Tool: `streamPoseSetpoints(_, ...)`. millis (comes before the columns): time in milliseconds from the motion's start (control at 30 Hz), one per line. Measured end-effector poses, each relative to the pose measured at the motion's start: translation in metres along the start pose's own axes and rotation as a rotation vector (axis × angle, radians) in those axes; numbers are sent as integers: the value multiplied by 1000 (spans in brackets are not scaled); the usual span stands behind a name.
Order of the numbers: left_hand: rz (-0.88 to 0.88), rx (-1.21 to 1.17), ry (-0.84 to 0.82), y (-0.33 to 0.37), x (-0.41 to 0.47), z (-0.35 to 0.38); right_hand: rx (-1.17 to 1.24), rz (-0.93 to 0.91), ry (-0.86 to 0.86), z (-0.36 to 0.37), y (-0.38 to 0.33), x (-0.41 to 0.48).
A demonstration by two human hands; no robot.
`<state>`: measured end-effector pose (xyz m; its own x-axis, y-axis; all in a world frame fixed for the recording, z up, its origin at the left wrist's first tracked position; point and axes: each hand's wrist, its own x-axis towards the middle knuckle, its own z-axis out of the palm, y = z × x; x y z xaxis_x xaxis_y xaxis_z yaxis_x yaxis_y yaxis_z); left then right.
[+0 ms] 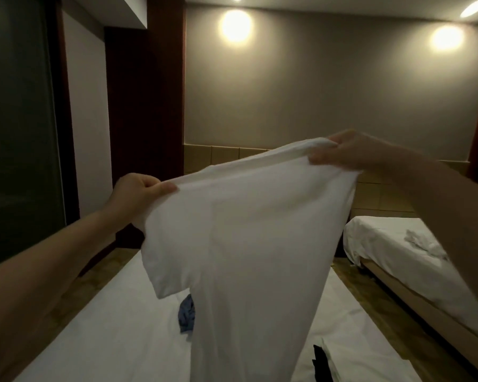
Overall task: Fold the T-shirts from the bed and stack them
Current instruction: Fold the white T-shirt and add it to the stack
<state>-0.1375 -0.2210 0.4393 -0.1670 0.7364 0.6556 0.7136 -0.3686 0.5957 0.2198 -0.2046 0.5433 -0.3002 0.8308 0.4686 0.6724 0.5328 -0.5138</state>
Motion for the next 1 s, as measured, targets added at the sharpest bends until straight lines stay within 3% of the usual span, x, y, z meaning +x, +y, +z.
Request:
streamPoseSetpoints(100, -16, 202, -330, -10, -10, 13, -354, 125, -317, 5, 8, 0)
streamPoseSetpoints(167, -23, 270, -463, -14, -18, 21, -488, 32, -230, 18, 24, 8)
streamPoseSetpoints(267, 42, 72, -280, 8, -1, 8, -183, -114, 242, 14, 23, 13)
streamPoseSetpoints(333, 21, 51, -258, 26, 12, -1, 43, -78, 424, 9, 22, 16)
streamPoseSetpoints(367, 33, 134, -307, 31, 16, -1, 53, -35, 416, 11, 19, 13)
streamPoseSetpoints(433, 72, 376, -355, 30, 19, 6, -172, -38, 321, 19, 25, 13)
streamPoseSetpoints(500, 96, 467, -216, 28, 26, 6, -339, -97, 335, 21, 28, 14)
streamPoseSetpoints(567, 89, 385, -17, 35, 35, 2, -307, -74, 449, 12, 19, 15)
streamPoseSetpoints(633, 78, 381, 66, 49, 42, -2, -241, -101, 492, 2, 8, 19)
streamPoseSetpoints(733, 15, 265, 10, 55, 49, -3, -254, -181, 464, -15, 0, 27)
streamPoseSetpoints(833, -84, -6, -2, 52, 54, -5, -313, -128, 387, -26, 0, 30)
streamPoseSetpoints(1000, 59, 191, -30, 54, 55, 5, -199, -75, 389, -31, -11, 35)
